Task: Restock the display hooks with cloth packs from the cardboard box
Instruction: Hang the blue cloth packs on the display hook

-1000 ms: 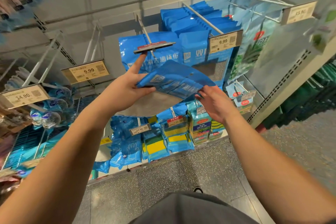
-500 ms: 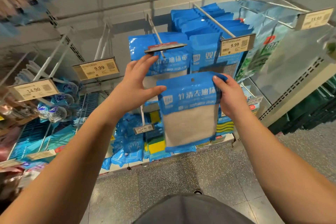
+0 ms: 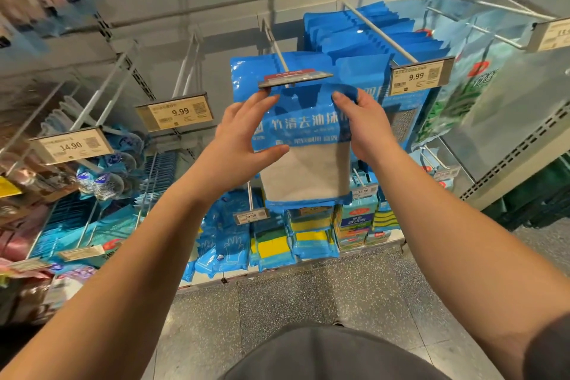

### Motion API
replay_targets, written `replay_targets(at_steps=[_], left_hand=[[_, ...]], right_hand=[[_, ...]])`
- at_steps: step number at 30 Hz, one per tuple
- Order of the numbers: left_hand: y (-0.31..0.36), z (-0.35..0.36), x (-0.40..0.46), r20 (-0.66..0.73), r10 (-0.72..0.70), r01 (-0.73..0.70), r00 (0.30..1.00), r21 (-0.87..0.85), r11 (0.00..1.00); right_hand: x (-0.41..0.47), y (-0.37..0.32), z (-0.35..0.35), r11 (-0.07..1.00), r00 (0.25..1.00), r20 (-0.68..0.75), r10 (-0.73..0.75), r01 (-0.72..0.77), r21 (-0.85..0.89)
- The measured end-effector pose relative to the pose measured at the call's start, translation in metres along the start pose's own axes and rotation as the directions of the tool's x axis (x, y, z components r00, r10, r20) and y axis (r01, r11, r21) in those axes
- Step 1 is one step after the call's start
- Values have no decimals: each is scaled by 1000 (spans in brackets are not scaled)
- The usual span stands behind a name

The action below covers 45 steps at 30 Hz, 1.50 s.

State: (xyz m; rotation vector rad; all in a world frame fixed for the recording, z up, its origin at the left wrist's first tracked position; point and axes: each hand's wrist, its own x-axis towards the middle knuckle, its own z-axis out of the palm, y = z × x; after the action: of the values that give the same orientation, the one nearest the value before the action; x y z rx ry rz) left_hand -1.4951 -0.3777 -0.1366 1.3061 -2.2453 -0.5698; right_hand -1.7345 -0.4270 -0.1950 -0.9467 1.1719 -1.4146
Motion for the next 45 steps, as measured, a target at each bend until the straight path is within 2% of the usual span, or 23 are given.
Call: replay_targets(at_steps=[9,12,14,16,20,25,31,34,37,39,41,45], left_hand=[[-1,3,-2,-1,-19,19,1000,-13,1000],[-6,13,-3,-8,-27,27,1000,-28,999],[-15,23,-1,-5,-29,29,1000,18,999],[-27,36,2,6,-73,73,997,65,995],[-50,61,15,-1,-229,229,973,54,972],[-65,77,28,-2,-299,298,954,90,950],[-65,87,-1,-10,-304,304,953,52,951],[-77,84,-41,19,-366,366,930,25,930],[-102,69,-108,25,-474,473,880,27,880],[-123,52,-167,10,-545,545,839,-10,839],[-135,27,-235,0,-616,616,788,-10,788],[-157,-29,-382,-46,-750,751,660,-3,661]], right_hand=[[16,7,9,997,999,-53,-9,5,-75],[24,11,16,999,997,-70,-16,14,-29],[31,12,23,999,994,-99,-34,30,-38],[40,12,28,996,989,-144,-37,25,-86],[57,16,34,984,973,-224,-62,23,-174],[45,32,31,976,958,-265,-114,57,-211],[-3,64,28,941,910,-411,-51,-94,-325],[-38,94,36,855,963,-269,14,-151,-495],[-71,123,64,697,981,-28,192,-156,-700],[-95,139,97,539,939,134,318,-62,-840],[-130,151,140,415,879,247,407,63,-908],[-221,166,238,285,745,461,482,364,-887]])
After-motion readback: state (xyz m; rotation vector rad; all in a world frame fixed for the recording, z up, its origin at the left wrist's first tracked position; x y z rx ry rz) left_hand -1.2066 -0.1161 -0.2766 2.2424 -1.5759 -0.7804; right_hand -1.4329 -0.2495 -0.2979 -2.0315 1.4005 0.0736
